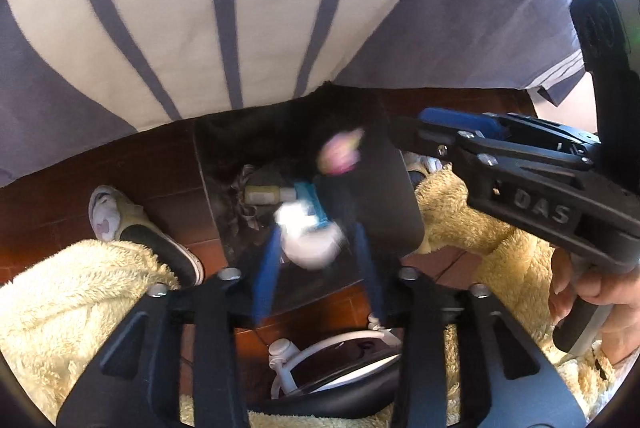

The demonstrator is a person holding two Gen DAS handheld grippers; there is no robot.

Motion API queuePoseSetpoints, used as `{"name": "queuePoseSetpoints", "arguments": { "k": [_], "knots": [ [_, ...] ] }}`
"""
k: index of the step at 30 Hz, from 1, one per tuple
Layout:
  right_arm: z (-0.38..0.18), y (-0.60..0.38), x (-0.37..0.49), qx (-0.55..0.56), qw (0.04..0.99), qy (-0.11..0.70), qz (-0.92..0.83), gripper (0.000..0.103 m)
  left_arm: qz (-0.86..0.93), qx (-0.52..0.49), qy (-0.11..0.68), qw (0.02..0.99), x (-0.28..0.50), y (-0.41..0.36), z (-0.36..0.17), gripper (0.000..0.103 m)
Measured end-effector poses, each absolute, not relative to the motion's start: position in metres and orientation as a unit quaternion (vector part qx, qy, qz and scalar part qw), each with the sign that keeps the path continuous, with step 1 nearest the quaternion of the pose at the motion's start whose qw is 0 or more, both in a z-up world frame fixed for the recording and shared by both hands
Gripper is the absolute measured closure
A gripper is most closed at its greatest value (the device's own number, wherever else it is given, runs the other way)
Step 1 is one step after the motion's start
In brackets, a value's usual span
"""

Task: Collect trash
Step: 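Carry the pink toy and white cloth down to the bin and open both tools, then raise both tools back over the bed toward the remaining items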

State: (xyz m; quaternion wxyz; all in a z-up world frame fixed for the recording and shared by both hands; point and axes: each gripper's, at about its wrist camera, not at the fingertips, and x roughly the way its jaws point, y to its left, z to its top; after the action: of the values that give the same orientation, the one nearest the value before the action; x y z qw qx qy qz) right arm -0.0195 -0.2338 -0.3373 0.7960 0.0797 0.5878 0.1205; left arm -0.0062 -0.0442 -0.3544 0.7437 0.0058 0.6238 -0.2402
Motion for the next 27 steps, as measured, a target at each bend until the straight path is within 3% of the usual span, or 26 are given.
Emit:
{"name": "queuePoseSetpoints", "arguments": {
  "k": [7, 9, 15, 27],
  "knots": [
    [-0.322, -0.243, -0.024, 0.085, 0.810, 0.570, 0.105, 0.040, -0.223, 0.015, 0.613, 0.758, -0.009, -0.041, -0.344, 0.021],
    [-0.316, -0.248, -0.025, 0.086, 0.814, 0.565, 0.099, 0.030, -0.220, 0.014, 0.607, 0.764, -0.010, -0.039, -0.338, 0.012],
    [-0.297, -0.264, -0.031, 0.091, 0.830, 0.544, 0.080, 0.015, -0.214, 0.019, 0.584, 0.783, -0.015, -0.035, -0.314, 0.008],
    [-0.240, -0.295, -0.040, 0.116, 0.862, 0.488, 0.074, 0.015, -0.225, 0.009, 0.502, 0.835, -0.020, -0.025, -0.227, 0.008]
  ]
}}
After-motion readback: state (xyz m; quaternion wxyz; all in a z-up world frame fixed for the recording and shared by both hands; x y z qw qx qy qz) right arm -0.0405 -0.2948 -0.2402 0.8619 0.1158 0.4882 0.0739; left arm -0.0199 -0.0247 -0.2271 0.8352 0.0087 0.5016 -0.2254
